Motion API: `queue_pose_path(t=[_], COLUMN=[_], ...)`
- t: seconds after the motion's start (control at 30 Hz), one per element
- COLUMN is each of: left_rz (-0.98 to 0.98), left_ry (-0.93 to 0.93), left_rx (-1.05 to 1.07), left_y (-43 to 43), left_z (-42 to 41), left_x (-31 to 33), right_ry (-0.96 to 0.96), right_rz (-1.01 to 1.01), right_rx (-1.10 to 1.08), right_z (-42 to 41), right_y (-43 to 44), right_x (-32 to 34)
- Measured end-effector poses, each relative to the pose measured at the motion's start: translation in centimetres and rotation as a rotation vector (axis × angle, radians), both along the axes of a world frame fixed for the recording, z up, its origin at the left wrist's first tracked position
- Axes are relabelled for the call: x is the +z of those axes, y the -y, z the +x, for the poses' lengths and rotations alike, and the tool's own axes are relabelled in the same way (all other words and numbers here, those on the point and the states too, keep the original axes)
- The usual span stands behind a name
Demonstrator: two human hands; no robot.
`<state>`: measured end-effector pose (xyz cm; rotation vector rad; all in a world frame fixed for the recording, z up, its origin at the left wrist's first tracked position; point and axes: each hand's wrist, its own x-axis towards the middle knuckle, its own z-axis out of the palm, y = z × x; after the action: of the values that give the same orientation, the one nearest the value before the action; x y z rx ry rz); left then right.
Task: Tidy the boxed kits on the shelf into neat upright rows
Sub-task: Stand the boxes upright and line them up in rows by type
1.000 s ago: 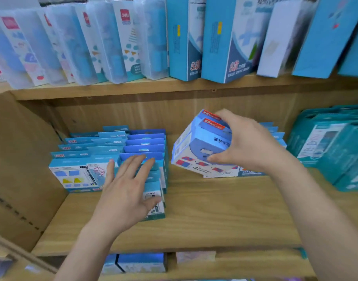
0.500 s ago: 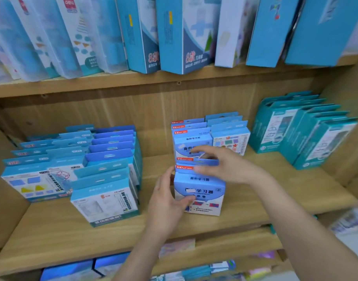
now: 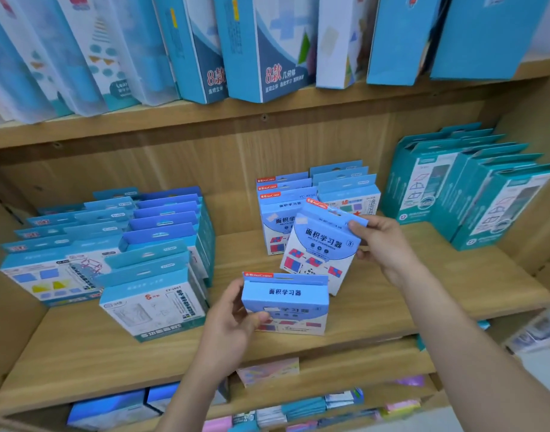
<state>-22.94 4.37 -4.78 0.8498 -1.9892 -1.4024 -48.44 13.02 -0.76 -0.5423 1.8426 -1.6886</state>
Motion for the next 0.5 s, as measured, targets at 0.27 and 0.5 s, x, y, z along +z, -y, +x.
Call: queue_pose_path(t=[0.27,0.5], left_rz=[-0.009,-0.07], left_ry=[0.015,-0.009], left_rx=[-0.019,0.024], left_y=[-0.5,-1.0], left_z=[-0.5,-1.9], left_x=[0.3,0.0], right_ry=[0.036,-0.065], right_rz=[-0.02,-0.044], right_rx=[-0.027,0.255], right_z=[-1.1,1.4], right_y=[-0.7,-0.8], right_x=[0.4,0.3])
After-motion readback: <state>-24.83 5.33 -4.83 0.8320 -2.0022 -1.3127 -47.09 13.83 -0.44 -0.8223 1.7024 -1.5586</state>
